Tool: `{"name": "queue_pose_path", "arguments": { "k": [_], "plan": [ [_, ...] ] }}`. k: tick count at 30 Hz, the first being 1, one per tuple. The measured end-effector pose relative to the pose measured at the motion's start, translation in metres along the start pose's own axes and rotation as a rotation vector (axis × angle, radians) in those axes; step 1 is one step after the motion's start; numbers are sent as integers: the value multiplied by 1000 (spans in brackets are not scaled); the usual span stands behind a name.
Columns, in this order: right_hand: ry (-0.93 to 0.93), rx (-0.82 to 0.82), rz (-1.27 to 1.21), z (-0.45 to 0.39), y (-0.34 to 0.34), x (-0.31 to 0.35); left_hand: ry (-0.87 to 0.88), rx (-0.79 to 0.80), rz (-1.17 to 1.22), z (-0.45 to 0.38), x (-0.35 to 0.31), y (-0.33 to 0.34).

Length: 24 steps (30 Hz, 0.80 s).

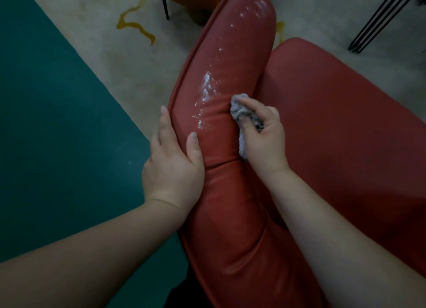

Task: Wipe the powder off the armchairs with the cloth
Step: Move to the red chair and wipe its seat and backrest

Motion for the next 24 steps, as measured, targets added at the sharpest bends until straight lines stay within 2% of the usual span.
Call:
{"name": "queue_pose_path", "arguments": {
  "k": [6,9,12,15,20,22,24],
  "plan": [
    [5,16,56,-1,3,-5,-4,1,1,0,0,1],
    [21,-72,-15,-12,-2,-4,-1,5,3,0,0,1],
    [-112,-124,45,-46,-3,29,-1,2,3,0,0,0],
    [-210,-64,123,-72,14,57,8,-4,0,-1,0,1],
    [-471,58,242,-14,27,63,14,-1,17,-2,1,1],
    [-470,42,246,-23,25,62,12,-5,36,-2,1,1],
    [-383,-60,279,-54,23,63,9,-9,58,-2,2,1]
  ]
}}
Point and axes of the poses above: each hand's wrist, its own z-axis away from the middle knuckle, its own y-axis out of the palm, x = y × z, the point moved 8 cm from there along -z, towards the middle knuckle, and after that the axes turned 15 degrees about z, right-handed, at the moved point
